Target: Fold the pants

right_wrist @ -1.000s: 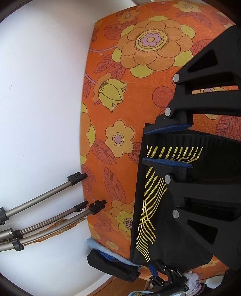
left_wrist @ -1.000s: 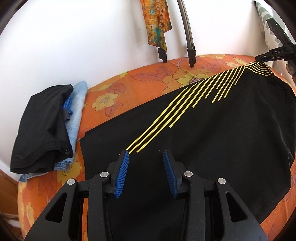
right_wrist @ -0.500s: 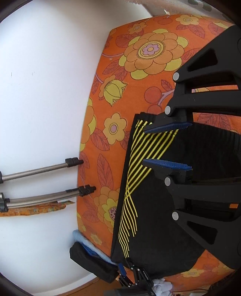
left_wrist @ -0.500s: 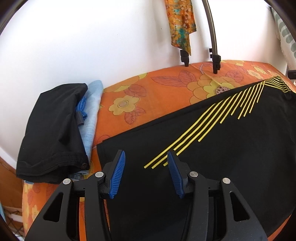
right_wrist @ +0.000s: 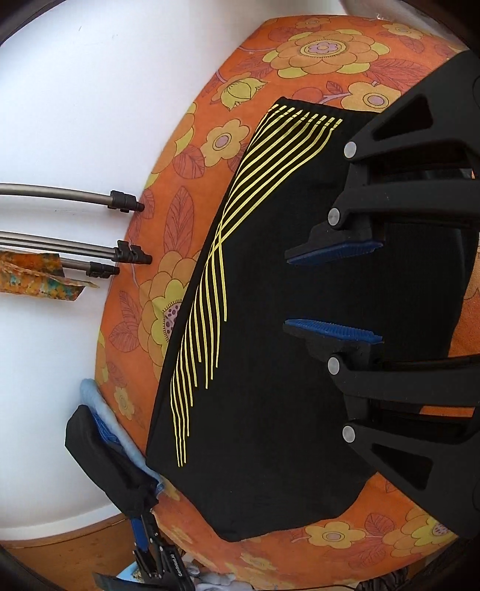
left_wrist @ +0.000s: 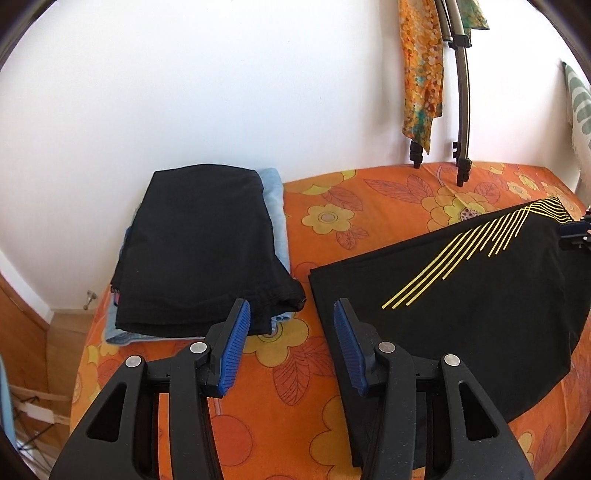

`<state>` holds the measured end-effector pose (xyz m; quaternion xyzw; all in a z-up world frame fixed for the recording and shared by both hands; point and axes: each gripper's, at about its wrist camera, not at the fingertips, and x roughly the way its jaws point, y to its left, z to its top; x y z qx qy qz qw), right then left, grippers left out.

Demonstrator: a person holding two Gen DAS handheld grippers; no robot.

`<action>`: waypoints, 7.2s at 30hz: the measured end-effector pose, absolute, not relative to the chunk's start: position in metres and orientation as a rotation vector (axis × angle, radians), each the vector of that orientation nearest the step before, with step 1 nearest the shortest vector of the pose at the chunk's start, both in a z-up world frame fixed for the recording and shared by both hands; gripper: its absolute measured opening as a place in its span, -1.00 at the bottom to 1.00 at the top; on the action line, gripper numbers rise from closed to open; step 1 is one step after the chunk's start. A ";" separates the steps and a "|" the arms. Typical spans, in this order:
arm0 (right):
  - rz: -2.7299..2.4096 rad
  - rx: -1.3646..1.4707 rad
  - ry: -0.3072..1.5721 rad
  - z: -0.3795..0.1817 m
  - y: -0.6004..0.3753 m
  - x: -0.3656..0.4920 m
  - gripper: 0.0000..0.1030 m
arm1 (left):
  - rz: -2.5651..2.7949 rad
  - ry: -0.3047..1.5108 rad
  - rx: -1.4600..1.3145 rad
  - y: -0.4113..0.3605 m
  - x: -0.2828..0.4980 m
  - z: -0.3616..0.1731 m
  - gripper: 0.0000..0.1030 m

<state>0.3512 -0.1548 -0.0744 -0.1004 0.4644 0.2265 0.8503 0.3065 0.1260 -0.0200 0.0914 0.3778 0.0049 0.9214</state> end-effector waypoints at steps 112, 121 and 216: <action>0.890 -0.585 0.963 -0.096 0.190 0.416 -0.90 | -0.209 0.911 -0.166 0.139 0.226 -0.079 -0.12; 0.868 -0.509 0.930 -0.084 0.172 0.433 -0.99 | -0.213 0.913 -0.178 0.140 0.227 -0.080 -0.12; 0.967 -0.218 0.943 -0.070 0.044 0.294 -0.14 | -0.222 0.986 -0.531 0.149 0.264 -0.081 -0.51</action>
